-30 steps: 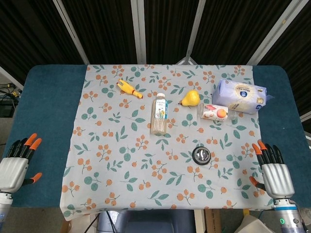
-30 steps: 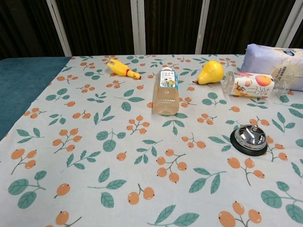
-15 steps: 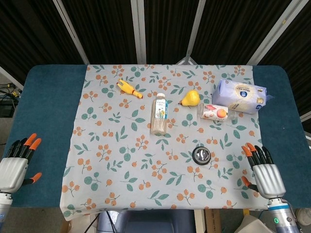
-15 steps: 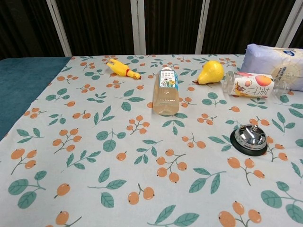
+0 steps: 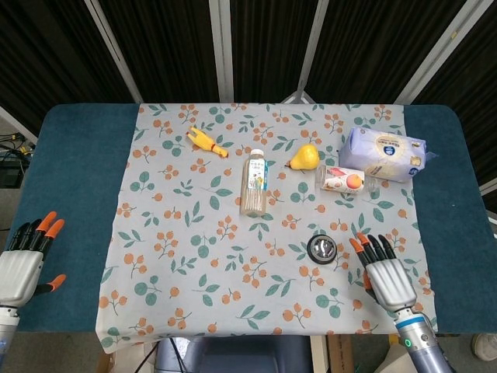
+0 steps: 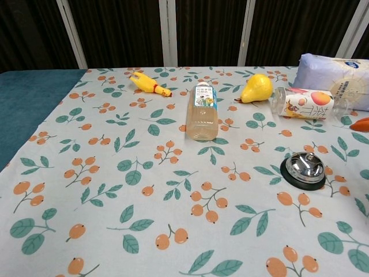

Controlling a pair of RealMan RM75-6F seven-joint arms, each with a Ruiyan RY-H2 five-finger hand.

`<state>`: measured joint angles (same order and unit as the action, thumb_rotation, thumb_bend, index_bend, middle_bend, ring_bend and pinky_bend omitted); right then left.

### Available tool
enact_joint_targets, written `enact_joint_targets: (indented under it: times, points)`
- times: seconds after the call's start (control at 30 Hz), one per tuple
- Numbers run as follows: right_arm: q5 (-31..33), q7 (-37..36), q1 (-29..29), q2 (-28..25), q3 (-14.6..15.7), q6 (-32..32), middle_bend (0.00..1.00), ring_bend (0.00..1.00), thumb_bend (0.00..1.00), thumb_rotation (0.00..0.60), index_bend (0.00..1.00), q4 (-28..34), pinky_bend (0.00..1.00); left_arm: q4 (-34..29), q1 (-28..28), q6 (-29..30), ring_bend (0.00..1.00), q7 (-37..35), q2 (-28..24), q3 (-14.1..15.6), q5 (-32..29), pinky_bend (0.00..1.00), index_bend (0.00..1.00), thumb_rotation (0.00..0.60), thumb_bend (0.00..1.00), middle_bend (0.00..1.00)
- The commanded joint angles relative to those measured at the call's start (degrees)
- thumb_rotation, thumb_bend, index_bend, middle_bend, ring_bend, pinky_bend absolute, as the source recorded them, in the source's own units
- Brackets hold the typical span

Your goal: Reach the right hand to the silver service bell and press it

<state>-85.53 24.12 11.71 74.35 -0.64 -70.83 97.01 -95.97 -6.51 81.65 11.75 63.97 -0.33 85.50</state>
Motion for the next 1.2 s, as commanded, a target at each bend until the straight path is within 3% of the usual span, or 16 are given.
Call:
enact_joint_targets:
  times: [0.03, 0.73, 1.2]
  points:
    - [1.6, 2.3, 1.1, 2.0, -0.4, 1.6, 0.0, 0.0, 0.9, 0.6, 0.0, -0.7, 0.0, 0.1, 0.0, -0.1, 0.0, 0.0, 0.0, 0.0, 0.0, 0.0, 0.0, 0.6, 0.03, 0.0]
    - [4.4, 6.9, 3.4, 7.6, -0.2, 3.2, 0.0, 0.0, 0.9, 0.6, 0.0, -2.1, 0.0, 0.3, 0.0, 0.0, 0.0, -0.3, 0.0, 0.1, 0.1, 0.0, 0.0, 0.6, 0.03, 0.0]
    - [6.0, 7.6, 4.1, 8.0, 0.1, 3.4, 0.0, 0.0, 0.9, 0.6, 0.0, -2.7, 0.0, 0.4, 0.0, 0.0, 0.0, -0.4, 0.1, 0.2, 0.4, 0.0, 0.0, 0.6, 0.03, 0.0]
